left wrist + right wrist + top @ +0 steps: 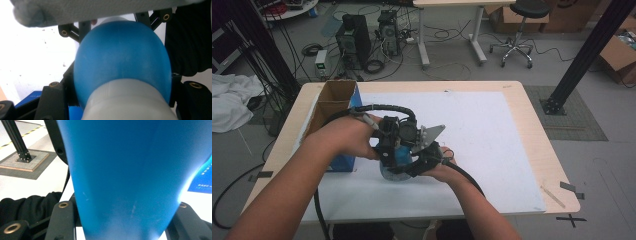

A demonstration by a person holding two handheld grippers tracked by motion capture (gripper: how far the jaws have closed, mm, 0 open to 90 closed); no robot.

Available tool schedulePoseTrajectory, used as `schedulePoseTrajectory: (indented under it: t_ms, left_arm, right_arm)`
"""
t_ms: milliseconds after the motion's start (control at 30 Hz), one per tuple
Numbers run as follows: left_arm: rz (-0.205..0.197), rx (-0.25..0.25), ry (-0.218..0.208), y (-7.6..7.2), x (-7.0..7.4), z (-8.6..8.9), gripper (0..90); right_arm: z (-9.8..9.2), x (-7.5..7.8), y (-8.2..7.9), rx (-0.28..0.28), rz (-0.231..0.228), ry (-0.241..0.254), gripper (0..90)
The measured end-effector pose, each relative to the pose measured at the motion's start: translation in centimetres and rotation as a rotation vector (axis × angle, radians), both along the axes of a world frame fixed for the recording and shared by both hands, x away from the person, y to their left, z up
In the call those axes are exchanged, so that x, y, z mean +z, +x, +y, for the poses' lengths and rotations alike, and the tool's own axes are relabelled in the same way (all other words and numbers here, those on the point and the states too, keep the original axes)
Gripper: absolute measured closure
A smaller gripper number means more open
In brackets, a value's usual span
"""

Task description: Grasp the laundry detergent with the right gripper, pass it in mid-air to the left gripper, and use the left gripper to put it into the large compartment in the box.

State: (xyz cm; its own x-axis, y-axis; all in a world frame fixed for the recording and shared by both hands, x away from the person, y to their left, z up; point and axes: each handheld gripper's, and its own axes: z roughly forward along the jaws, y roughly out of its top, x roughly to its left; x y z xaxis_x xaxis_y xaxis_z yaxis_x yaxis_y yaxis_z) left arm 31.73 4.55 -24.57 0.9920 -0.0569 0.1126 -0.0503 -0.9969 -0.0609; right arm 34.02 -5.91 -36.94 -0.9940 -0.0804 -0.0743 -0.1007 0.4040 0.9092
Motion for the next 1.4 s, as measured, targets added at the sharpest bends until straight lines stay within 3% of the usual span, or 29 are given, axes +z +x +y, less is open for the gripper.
schedulePoseTrajectory:
  t_ms: [433, 567, 667, 700, 867, 1067, 1267, 1400]
  left_arm:
    - [-0.012, 0.010, 0.021, 0.2, 0.5, -0.2, 38.6]
    - [-0.010, 0.018, 0.020, 0.4, 0.5, -0.1, 38.6]
    - [-0.007, 0.028, 0.024, 0.6, 0.5, 0.0, 38.6]
    - [-0.008, 0.023, 0.027, 0.7, 0.6, 0.0, 38.6]
    - [-0.001, 0.037, 0.024, 0.8, 0.9, 0.2, 38.5]
    - [0.004, 0.054, 0.023, 1.1, 1.1, 0.1, 38.5]
    - [0.013, 0.088, 0.017, 1.4, 1.6, 0.1, 38.4]
    - [0.022, 0.106, 0.009, 1.6, 1.9, 0.1, 38.4]
  right_arm:
    - [-0.1, 0.1, 0.0, -0.029, -0.045, 0.040, 43.7]
    - [-0.2, 0.2, 0.0, -0.039, -0.071, 0.057, 37.6]
    - [-0.5, 0.3, -0.2, -0.048, -0.023, 0.065, 30.0]
    - [-0.5, 0.2, -0.1, -0.051, -0.028, 0.071, 28.1]
    - [-1.0, -0.2, 0.1, -0.091, -0.030, 0.065, 15.3]
    - [-1.6, 0.2, 0.2, -0.098, 0.000, 0.040, 9.6]
    - [-3.0, 1.1, 0.4, -0.123, 0.000, 0.004, 0.5]
    - [-3.9, 1.7, 0.3, -0.128, -0.006, -0.030, 0.0]
